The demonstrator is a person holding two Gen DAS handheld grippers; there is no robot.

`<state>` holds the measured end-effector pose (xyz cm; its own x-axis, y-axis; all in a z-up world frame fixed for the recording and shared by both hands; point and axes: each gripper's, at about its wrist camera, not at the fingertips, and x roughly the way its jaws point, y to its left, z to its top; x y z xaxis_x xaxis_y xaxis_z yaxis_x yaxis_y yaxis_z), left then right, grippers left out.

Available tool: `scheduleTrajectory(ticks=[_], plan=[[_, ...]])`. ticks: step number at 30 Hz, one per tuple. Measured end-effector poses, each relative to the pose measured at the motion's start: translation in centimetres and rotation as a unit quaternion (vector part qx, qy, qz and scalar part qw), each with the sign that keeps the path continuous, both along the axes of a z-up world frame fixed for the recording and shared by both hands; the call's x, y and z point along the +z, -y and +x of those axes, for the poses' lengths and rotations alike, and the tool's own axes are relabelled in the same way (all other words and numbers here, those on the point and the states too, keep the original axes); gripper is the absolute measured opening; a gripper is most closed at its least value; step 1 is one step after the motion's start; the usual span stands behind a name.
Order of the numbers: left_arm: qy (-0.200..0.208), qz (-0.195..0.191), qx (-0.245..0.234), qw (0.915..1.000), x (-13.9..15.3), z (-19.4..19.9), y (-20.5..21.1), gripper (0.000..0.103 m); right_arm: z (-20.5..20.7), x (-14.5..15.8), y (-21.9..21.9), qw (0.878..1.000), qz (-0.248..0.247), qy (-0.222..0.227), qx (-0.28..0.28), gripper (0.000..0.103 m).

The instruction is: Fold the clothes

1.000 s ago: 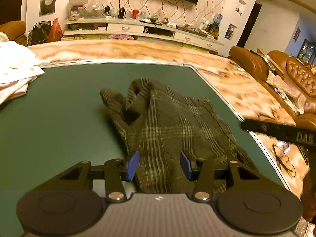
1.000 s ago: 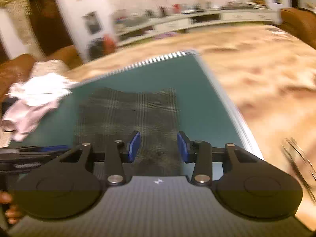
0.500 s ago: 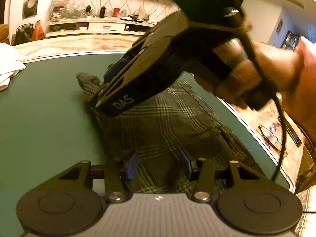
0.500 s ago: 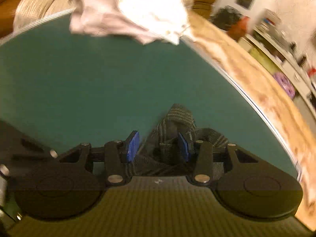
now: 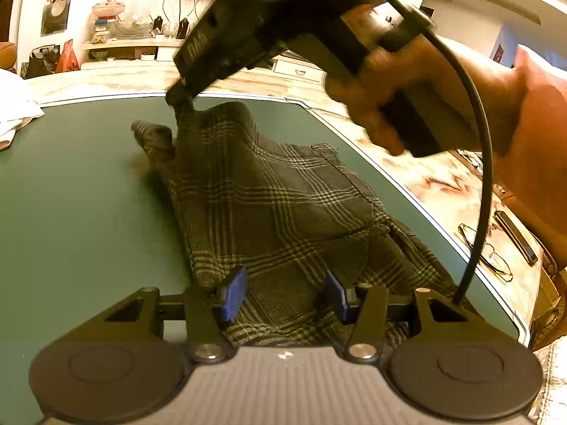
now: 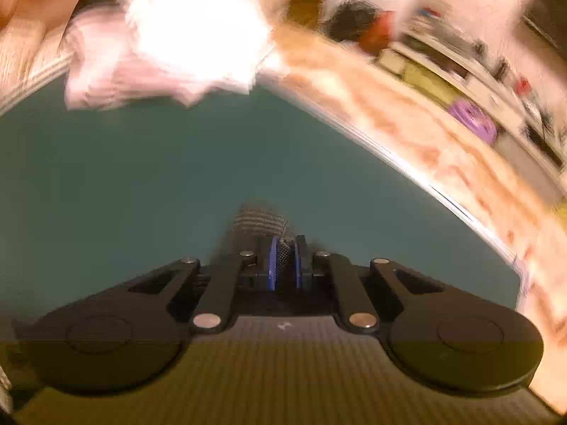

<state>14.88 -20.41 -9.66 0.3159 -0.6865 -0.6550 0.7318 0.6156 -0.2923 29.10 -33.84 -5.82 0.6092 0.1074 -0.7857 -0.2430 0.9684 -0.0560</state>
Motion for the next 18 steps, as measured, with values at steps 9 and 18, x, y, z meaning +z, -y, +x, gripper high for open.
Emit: scheduleTrajectory(ticks=[9,18], plan=[[0.006,0.002,0.009,0.9999,0.2,-0.1,0.2,0.055,2.3,-1.5,6.6,0.966,0.231,-0.014,-0.114,0.005],[0.001,-0.003,0.023,0.9997,0.3,-0.5,1.0,0.065,0.1,2.3,2.0,0.992,0.123,-0.020,-0.036,0.064]])
